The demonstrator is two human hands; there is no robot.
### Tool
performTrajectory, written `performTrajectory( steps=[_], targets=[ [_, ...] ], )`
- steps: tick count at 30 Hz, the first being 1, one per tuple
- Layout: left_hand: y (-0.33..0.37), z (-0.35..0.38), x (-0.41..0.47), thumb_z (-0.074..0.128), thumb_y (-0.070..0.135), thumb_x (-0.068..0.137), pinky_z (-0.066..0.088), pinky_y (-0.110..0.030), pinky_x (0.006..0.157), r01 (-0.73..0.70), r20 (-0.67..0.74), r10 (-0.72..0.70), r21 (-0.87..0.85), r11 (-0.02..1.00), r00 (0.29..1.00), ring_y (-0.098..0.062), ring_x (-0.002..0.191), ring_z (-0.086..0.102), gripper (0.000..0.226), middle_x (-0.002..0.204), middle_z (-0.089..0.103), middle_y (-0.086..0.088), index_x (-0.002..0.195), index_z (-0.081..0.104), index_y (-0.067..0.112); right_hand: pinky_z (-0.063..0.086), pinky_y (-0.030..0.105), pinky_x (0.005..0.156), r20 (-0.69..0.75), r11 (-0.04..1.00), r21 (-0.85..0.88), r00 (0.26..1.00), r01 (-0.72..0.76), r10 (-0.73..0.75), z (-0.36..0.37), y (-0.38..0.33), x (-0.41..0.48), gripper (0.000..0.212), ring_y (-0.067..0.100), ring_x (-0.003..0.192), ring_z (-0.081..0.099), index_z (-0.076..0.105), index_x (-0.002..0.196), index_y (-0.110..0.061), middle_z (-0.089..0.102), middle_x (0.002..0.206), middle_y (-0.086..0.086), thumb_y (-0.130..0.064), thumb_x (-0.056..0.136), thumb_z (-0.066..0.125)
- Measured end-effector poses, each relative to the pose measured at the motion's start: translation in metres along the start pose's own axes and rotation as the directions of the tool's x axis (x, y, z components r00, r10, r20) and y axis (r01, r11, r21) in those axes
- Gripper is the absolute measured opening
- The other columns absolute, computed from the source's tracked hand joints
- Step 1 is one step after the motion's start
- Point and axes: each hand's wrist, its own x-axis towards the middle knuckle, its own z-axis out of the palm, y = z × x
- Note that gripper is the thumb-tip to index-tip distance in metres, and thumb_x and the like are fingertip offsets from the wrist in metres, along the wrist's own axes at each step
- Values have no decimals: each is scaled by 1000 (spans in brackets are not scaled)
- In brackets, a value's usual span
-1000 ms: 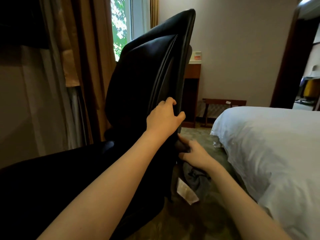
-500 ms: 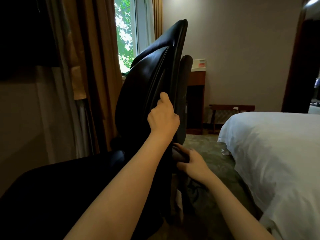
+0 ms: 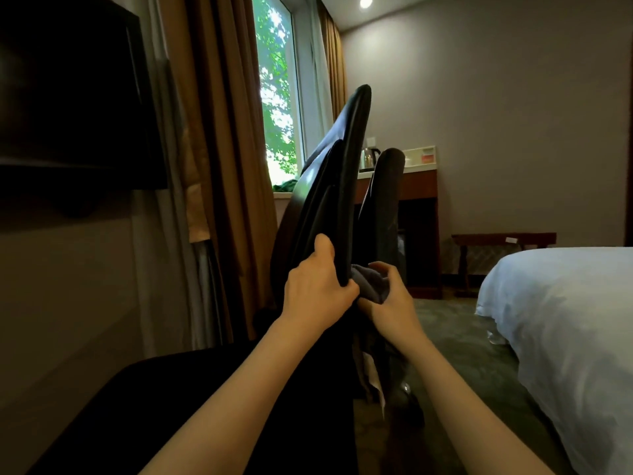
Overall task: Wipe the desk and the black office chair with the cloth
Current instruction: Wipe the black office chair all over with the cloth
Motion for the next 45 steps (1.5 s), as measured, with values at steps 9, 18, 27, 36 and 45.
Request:
performTrajectory(
  steps=[9, 18, 27, 36, 45],
  targets=[
    [-6, -25, -17, 69, 29, 79, 32, -17, 48, -36, 17, 37, -56, 998, 999, 0, 56, 45, 41, 72, 45, 11, 89, 30, 20, 45, 26, 75, -66, 997, 72, 998, -1, 6, 3, -22, 3, 50, 16, 99, 54, 46, 115, -28, 53, 110, -1, -11, 77, 74],
    [-22, -60, -43, 74, 22, 74, 34, -22, 49, -22, 20, 28, -241, 970, 999, -6, 50, 39, 48, 64, 42, 9, 75, 27, 29, 55, 38, 84, -70, 991, 71, 992, 112, -107, 13, -40, 0, 46, 20, 101, 60, 49, 109, -30, 55, 107, -5, -13, 75, 75],
    [-49, -104, -81, 75, 25, 61, 34, -40, 59, 64, 53, -43, -502, 862, 998, -18, 63, 38, 45, 70, 40, 2, 69, 33, 35, 49, 18, 79, -42, 949, 107, 955, 298, -295, 15, -68, -22, 55, -1, 95, 57, 50, 98, -44, 57, 101, -15, -5, 69, 76],
    [-83, -161, -106, 74, 13, 53, 53, -23, 67, 54, 63, -16, -665, 745, 998, -7, 76, 62, 38, 78, 60, 11, 86, 54, 14, 43, 15, 84, -102, 861, 46, 860, 506, -500, 38, -124, -41, 50, -5, 97, 54, 50, 108, -33, 53, 102, -27, -23, 65, 73],
    [-101, -197, -117, 74, 38, 67, 50, -17, 79, 95, -127, -194, -544, 834, 973, 1, 96, 62, 48, 101, 62, 18, 109, 53, 27, 37, 25, 63, -303, 786, -284, 727, 549, -617, 118, -154, -87, 46, 22, 88, 54, 53, 109, -12, 54, 105, 11, -24, 69, 70]
  ],
)
